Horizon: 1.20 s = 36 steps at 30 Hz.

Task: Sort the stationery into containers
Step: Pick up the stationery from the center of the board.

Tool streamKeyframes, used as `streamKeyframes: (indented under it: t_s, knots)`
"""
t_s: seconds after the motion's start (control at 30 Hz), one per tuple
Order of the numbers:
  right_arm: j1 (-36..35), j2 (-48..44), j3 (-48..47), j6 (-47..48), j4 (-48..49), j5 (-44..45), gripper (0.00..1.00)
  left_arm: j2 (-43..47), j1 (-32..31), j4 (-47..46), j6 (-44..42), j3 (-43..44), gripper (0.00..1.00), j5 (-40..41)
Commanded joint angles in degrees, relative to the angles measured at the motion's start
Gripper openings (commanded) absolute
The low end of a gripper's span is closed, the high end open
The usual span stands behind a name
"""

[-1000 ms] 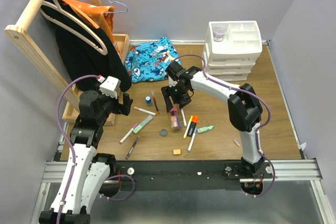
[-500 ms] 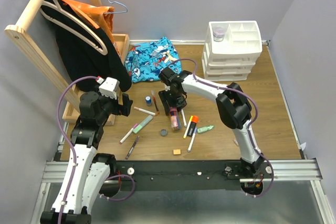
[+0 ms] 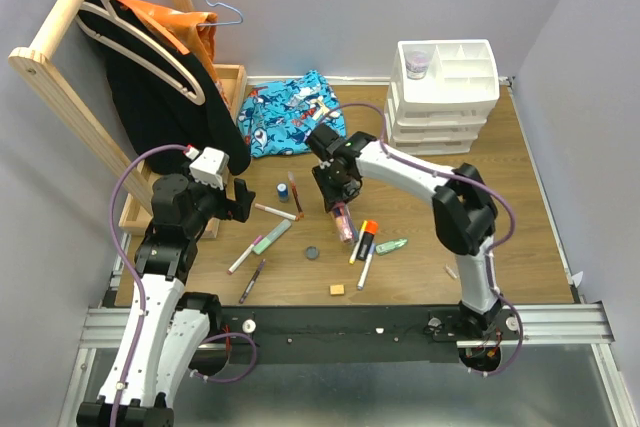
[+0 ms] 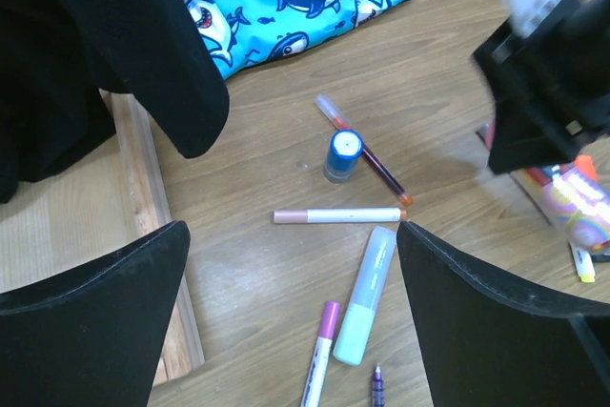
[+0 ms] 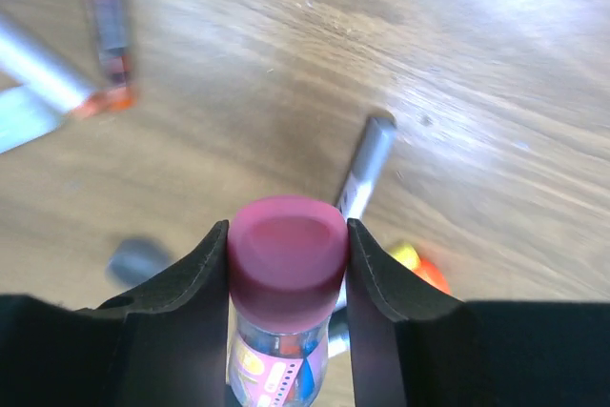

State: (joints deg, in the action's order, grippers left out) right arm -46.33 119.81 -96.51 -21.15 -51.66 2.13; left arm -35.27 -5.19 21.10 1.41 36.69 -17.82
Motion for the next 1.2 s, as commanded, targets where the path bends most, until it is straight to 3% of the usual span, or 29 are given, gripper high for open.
streamKeyframes:
  t_s: [0.0,0.17,0.3,0.57,0.67,1.17]
  knots:
    - [-0.61,-13.17,-0.17,4.52,0.5,4.19,0.01,-1.29,0.44,-1.59,-0.79,2.68,0.99,-4.05]
    - [-0.52,-19.69,-4.11,8.31,4.45,7.44,0.01,-4.28,-0.61,-4.66,-1.06,4.0,0.99,-6.52]
    - [1.14,-24.26,-4.49,15.06,12.96,15.87,0.01,-7.88,-2.1,-6.16,-2.45,6.98,0.99,-7.22]
    - [12.75,-35.25,7.55,26.76,53.7,19.75,0.01,-18.34,-6.32,-8.44,-4.04,14.02,0.99,-6.08]
    - [14.77,-36.22,10.54,30.63,63.22,19.58,0.01,-21.5,-8.08,-9.41,-4.84,15.87,0.99,-5.38]
    - [24.96,-32.45,17.4,28.53,80.12,24.15,0.01,-29.77,-12.56,-11.7,-3.26,21.49,0.99,-4.06]
